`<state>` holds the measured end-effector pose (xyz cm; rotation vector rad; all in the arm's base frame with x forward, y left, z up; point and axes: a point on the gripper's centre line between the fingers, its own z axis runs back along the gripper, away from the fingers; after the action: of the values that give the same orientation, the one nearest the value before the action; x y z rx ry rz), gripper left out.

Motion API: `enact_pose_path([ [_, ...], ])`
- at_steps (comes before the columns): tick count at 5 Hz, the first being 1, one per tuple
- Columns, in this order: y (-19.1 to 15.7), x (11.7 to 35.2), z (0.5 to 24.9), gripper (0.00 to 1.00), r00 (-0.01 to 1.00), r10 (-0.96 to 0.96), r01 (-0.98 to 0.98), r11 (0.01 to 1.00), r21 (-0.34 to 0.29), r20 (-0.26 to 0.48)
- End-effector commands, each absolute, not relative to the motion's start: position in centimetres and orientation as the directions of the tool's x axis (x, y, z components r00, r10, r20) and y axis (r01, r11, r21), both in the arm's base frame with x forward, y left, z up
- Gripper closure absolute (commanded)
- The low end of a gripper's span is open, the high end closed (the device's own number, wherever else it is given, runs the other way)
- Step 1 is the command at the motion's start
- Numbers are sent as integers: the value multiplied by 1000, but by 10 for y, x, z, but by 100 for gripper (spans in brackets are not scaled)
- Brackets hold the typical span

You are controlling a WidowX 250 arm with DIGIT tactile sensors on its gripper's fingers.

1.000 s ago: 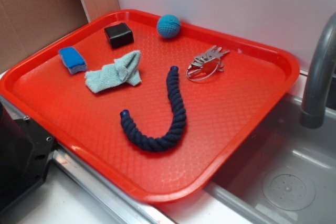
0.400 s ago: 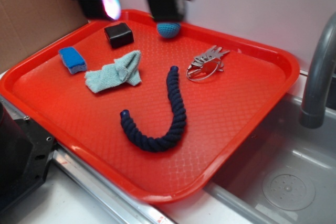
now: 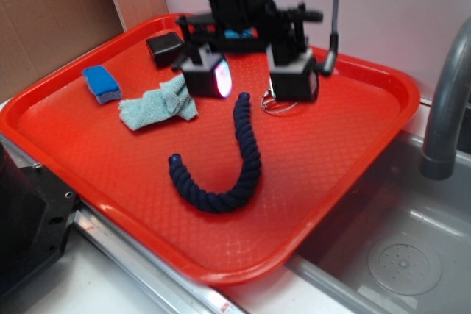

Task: Grab the blue rope.

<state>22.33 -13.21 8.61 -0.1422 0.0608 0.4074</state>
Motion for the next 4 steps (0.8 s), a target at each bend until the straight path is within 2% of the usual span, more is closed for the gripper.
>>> enact_pose_path([
  [1, -126, 250, 60, 0, 901, 430, -433, 899, -67, -58],
  [2, -122, 249, 40, 0, 899, 434, -436, 900, -15, -57],
  [3, -119, 245, 34, 0, 899, 435, -435, 900, 8, -45],
  [4, -112, 224, 34, 0, 900, 434, -435, 901, -1, -41],
])
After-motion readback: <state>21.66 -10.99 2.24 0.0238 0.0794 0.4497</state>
